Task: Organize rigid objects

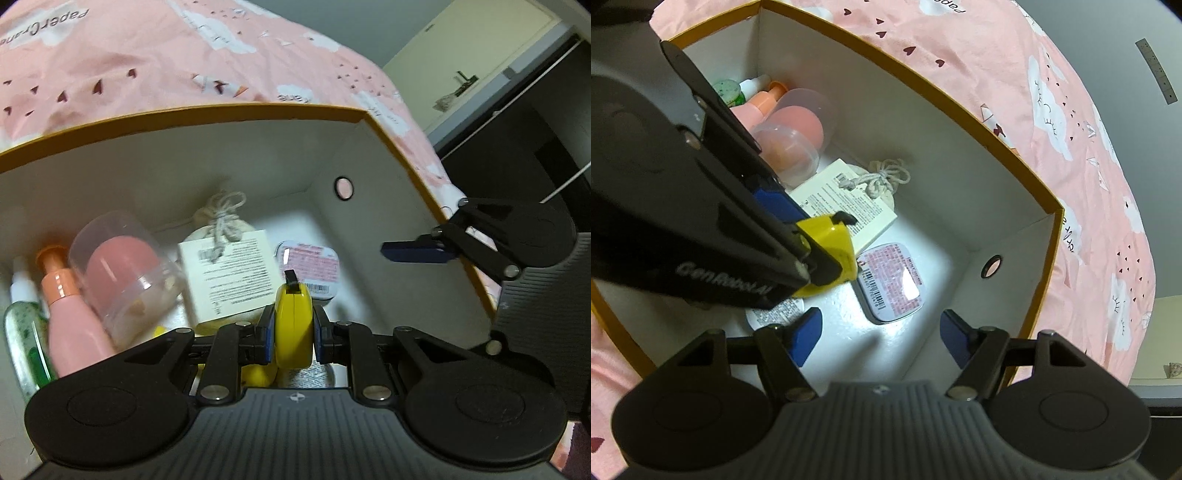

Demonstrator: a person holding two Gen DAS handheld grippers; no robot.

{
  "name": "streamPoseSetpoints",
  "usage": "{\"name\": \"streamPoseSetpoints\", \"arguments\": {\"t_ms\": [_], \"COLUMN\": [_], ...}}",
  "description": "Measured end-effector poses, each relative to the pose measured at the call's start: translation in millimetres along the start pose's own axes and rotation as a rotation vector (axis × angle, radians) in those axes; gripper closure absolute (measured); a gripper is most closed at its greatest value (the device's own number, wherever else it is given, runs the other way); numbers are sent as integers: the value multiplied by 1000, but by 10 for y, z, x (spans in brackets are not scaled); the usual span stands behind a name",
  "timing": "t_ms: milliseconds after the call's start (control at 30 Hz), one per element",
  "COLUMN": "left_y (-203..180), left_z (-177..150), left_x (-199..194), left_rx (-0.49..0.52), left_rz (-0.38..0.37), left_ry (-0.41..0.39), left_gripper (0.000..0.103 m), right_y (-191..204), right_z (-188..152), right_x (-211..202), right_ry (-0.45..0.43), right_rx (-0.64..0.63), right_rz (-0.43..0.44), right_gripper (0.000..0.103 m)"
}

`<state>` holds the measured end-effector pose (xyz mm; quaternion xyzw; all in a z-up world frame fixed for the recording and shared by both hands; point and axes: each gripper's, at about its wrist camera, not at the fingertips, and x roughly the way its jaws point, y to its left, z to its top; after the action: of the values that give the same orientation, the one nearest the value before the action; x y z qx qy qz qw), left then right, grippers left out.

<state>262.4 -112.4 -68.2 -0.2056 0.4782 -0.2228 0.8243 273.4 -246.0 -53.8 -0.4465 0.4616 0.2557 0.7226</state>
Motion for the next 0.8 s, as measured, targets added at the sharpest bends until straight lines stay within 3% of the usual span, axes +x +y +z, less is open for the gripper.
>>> {"name": "streamPoseSetpoints", "arguments": {"t_ms": [133, 200, 267, 367, 533, 800], "left_y": [-2, -29, -77, -139, -204, -320], "left_z": [0, 1, -1, -13, -19, -176], "left_x": [-38, -65, -110, -196, -364, -857], "left_rx": [3, 13, 33, 67, 87, 207], "left_rz": [9, 26, 55, 83, 127, 290], "left_ry": [2, 1, -18, -54, -115, -341], "left_gripper": [79, 69, 51, 45, 41, 40], "right_y": [0, 9, 28, 40, 35, -6], "right_z": [23, 34, 33, 28, 35, 20], "right_x": [-37, -63, -87, -97, -199, -538], "right_ry": [-3, -2, -1, -4, -17, -94], "right_rx": [-2, -6, -8, -11, -5, 108], "right_rz": [-1, -3, -6, -14, -38, -37], "right_gripper": [33, 33, 30, 25, 24, 20]}}
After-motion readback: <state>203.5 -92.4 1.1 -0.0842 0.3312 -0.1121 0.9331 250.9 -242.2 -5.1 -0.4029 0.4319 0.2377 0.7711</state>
